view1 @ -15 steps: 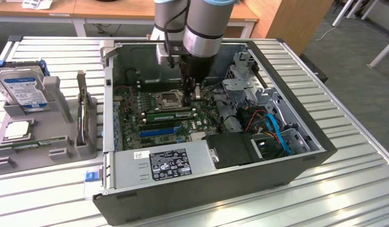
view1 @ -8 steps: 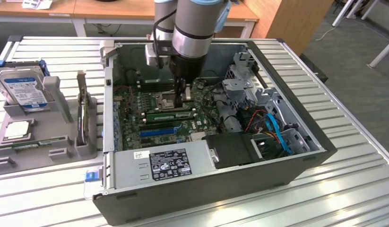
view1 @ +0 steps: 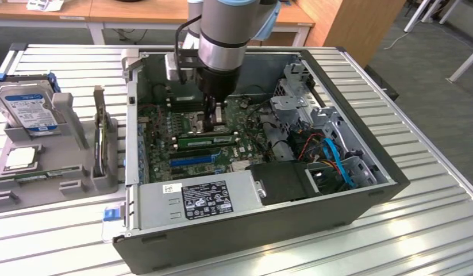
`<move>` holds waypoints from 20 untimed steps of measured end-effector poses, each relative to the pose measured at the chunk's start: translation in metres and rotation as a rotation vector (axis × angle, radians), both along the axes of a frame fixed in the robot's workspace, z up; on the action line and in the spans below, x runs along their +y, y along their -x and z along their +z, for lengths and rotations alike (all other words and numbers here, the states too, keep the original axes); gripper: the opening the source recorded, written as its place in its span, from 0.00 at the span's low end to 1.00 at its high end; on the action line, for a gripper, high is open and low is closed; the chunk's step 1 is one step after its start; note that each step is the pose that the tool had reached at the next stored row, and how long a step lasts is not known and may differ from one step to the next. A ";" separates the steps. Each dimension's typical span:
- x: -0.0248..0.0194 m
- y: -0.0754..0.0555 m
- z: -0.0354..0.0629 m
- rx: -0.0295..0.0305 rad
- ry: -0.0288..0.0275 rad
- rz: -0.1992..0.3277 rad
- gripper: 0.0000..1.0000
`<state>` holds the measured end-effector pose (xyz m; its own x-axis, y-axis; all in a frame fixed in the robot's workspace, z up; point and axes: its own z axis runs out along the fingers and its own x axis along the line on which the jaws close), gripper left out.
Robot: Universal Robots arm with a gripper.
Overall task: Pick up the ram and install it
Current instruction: 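Press down the ram until it locks into place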
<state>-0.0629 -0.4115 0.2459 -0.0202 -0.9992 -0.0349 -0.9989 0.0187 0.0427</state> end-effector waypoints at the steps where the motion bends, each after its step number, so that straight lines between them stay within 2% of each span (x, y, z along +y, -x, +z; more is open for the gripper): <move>1: 0.0001 0.002 -0.0001 0.0000 0.0000 0.000 0.10; 13: 0.0010 0.026 -0.0012 0.0000 -0.0001 -0.001 0.10; 20: 0.0010 0.027 -0.0012 0.0000 0.0000 -0.001 0.10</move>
<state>-0.0903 -0.4104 0.2447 -0.0215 -0.9992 -0.0349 -0.9989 0.0200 0.0428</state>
